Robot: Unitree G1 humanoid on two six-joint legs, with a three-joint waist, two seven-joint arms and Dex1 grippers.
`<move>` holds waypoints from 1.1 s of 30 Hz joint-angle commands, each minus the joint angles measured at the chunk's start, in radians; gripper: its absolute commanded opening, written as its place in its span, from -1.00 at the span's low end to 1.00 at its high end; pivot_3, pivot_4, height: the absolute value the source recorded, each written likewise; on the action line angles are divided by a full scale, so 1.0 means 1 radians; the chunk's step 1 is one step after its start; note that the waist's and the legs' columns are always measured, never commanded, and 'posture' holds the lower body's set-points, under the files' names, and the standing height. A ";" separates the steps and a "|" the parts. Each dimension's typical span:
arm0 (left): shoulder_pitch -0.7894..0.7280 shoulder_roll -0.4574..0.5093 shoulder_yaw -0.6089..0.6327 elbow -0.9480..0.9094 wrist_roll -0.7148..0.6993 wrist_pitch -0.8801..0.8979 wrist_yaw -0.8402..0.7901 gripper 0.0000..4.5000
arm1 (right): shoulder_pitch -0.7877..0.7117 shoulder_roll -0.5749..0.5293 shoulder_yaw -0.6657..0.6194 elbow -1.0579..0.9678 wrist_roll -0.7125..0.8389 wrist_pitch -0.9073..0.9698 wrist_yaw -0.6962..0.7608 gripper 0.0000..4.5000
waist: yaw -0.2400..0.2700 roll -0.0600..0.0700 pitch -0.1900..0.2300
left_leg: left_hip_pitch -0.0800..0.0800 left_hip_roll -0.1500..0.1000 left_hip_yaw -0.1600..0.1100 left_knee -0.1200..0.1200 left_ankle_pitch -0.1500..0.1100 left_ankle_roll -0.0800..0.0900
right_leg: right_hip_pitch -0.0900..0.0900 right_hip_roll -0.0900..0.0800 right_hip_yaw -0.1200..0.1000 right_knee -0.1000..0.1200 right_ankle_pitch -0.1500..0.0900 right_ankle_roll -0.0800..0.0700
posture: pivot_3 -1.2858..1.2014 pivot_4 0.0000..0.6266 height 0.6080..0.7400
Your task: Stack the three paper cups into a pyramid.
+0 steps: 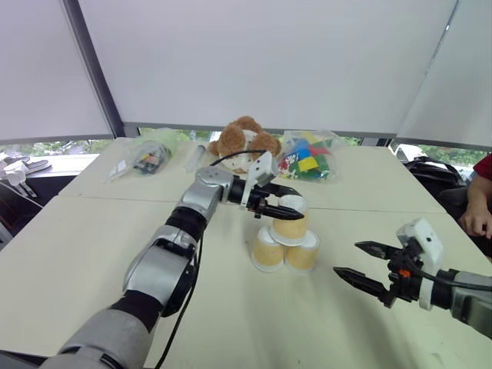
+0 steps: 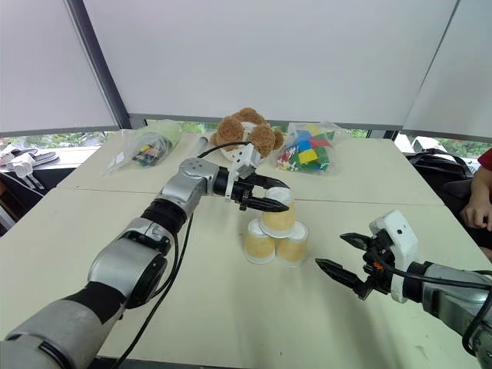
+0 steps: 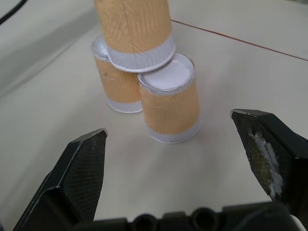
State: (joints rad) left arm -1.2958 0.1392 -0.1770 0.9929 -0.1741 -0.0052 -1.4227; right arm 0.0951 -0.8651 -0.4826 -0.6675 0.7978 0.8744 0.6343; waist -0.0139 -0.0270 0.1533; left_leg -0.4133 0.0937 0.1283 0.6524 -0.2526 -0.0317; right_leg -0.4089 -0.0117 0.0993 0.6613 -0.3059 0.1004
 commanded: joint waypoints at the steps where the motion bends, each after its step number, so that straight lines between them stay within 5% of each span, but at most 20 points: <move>1: -0.028 -0.012 0.011 0.024 0.022 -0.034 0.001 0.02 | 0.000 0.005 -0.032 -0.028 0.024 -0.005 -0.010 1.00 | 0.000 0.000 0.000 | 0.000 0.000 0.000 0.000 0.000 0.000 | 0.000 0.000 0.000 0.000 0.000 0.000 | 0.03 -0.52 1.00; 14: -0.035 -0.021 0.022 0.027 0.032 -0.032 -0.031 0.02 | -0.001 0.006 -0.008 -0.020 0.018 -0.017 -0.022 1.00 | 0.000 0.000 0.000 | 0.000 0.000 0.000 0.000 0.000 0.000 | 0.000 0.000 0.000 0.000 0.000 0.000 | 0.03 -0.52 1.00; 19: -0.025 -0.018 0.026 0.018 0.036 -0.039 -0.030 0.99 | -0.007 0.009 0.008 -0.015 0.011 -0.024 -0.027 1.00 | 0.000 0.000 0.000 | 0.000 0.000 0.000 0.000 0.000 0.000 | 0.000 0.000 0.000 0.000 0.000 0.000 | 0.03 -0.52 1.00; 33: -0.010 0.052 0.102 -0.171 -0.066 0.143 -0.083 0.99 | -0.038 0.000 0.055 0.018 -0.009 -0.037 -0.006 1.00 | -0.003 0.000 0.000 | 0.000 0.000 0.000 0.000 0.000 0.000 | 0.000 0.000 0.000 0.000 0.000 0.000 | 0.03 -0.52 1.00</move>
State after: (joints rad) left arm -1.3052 0.1699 -0.1010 0.8865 -0.2078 0.1056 -1.4875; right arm 0.0696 -0.8555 -0.4188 -0.6480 0.7954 0.8631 0.6179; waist -0.0167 -0.0268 0.1531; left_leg -0.4133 0.0936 0.1281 0.6519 -0.2525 -0.0317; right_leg -0.4091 -0.0115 0.0992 0.6616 -0.3059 0.1005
